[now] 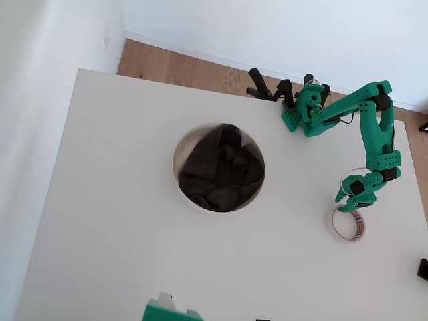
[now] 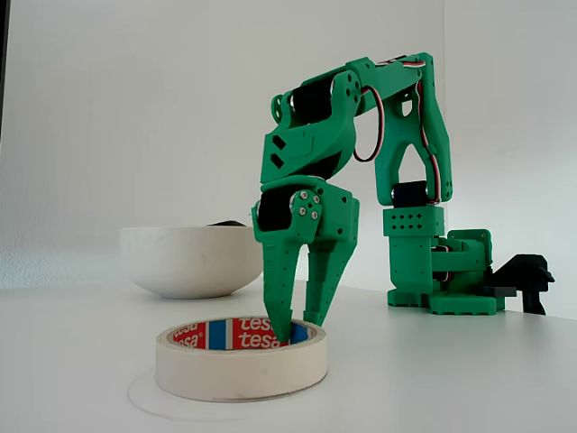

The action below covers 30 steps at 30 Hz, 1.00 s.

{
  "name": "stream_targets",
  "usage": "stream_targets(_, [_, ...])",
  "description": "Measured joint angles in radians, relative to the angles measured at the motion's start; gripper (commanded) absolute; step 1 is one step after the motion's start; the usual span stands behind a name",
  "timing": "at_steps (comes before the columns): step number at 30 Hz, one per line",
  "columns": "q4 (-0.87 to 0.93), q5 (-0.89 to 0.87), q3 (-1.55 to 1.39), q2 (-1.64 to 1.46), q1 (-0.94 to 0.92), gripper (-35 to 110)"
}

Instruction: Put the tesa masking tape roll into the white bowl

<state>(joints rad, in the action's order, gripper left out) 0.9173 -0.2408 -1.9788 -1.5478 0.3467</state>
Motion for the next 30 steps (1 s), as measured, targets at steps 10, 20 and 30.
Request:
stream_targets(10, [0.021,0.029,0.018,0.018,0.044,-8])
stream_targets(20, [0.1,0.066,0.018,-0.244,-0.034,-8])
stream_targets(30, [0.511,0.101,0.282,-0.758,-0.144,-8])
